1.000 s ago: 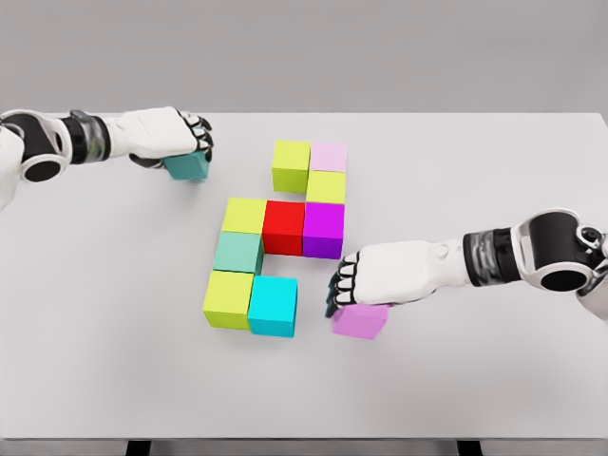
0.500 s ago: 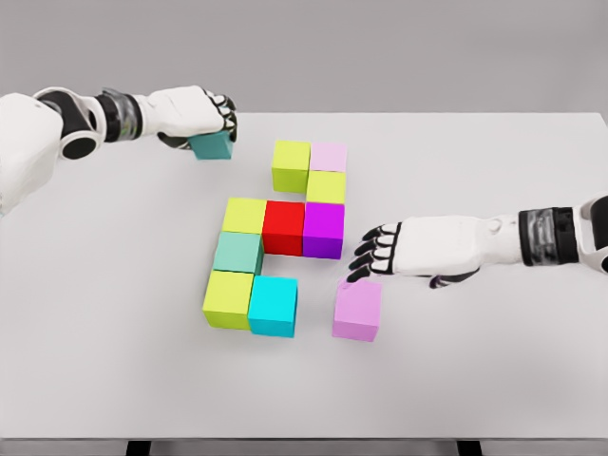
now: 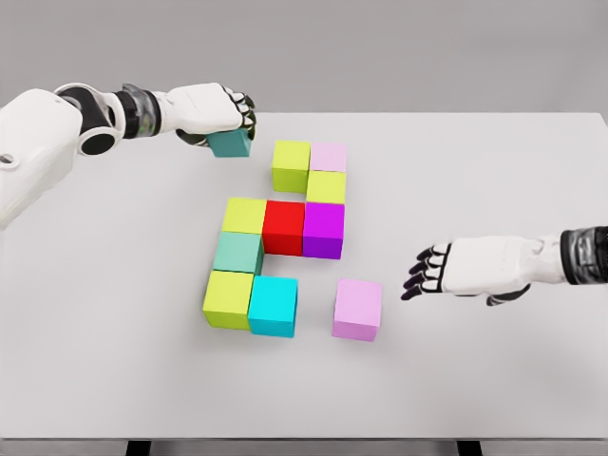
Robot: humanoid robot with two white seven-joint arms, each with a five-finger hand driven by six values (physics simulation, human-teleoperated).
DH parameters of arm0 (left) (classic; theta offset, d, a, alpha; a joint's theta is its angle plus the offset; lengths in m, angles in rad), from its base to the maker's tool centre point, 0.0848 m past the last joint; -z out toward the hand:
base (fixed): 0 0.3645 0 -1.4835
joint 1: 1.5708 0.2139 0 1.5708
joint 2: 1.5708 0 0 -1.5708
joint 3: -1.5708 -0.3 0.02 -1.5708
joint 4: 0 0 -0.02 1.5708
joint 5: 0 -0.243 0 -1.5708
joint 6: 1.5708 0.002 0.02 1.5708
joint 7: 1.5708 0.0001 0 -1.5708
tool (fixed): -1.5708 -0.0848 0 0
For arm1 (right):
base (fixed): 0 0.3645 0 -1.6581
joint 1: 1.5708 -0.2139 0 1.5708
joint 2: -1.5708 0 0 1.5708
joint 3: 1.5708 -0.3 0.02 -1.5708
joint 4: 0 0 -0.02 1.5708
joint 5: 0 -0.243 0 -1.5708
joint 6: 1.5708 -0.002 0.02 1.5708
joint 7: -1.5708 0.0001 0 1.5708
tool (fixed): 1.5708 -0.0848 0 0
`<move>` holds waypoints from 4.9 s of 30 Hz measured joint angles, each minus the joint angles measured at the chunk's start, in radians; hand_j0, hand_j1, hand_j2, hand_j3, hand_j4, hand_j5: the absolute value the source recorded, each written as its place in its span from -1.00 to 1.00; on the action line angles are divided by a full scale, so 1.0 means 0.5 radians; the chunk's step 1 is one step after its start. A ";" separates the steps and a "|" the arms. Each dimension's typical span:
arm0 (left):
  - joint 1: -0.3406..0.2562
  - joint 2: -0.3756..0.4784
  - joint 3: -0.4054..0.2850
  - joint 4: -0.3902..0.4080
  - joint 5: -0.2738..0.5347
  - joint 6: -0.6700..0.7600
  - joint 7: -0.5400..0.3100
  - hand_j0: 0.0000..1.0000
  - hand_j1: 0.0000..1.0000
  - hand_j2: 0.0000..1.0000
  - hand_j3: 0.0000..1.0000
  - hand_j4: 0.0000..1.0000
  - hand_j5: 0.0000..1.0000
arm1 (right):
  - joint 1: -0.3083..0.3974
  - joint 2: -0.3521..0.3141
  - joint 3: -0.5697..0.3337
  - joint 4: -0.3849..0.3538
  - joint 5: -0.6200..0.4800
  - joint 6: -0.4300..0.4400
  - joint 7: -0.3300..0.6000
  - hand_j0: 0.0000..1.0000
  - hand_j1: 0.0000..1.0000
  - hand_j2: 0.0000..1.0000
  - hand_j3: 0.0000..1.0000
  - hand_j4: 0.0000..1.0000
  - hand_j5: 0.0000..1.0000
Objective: Assemble the squares on the desktop into the number 2
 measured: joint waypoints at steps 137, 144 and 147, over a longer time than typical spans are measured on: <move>0.067 0.059 -0.057 0.269 -0.006 0.000 -0.022 1.00 1.00 1.00 1.00 1.00 1.00 | 1.049 0.457 -1.317 0.696 -1.173 0.000 -0.011 1.00 1.00 1.00 1.00 1.00 1.00; 0.067 0.110 -0.092 0.208 0.001 0.000 -0.022 1.00 1.00 1.00 1.00 1.00 1.00 | 1.080 0.460 -1.318 0.706 -1.179 0.000 -0.012 1.00 1.00 1.00 1.00 1.00 1.00; 0.067 0.121 -0.112 0.177 0.003 0.000 -0.022 1.00 1.00 1.00 1.00 1.00 1.00 | 1.083 0.460 -1.318 0.706 -1.182 0.000 -0.013 1.00 1.00 1.00 1.00 1.00 1.00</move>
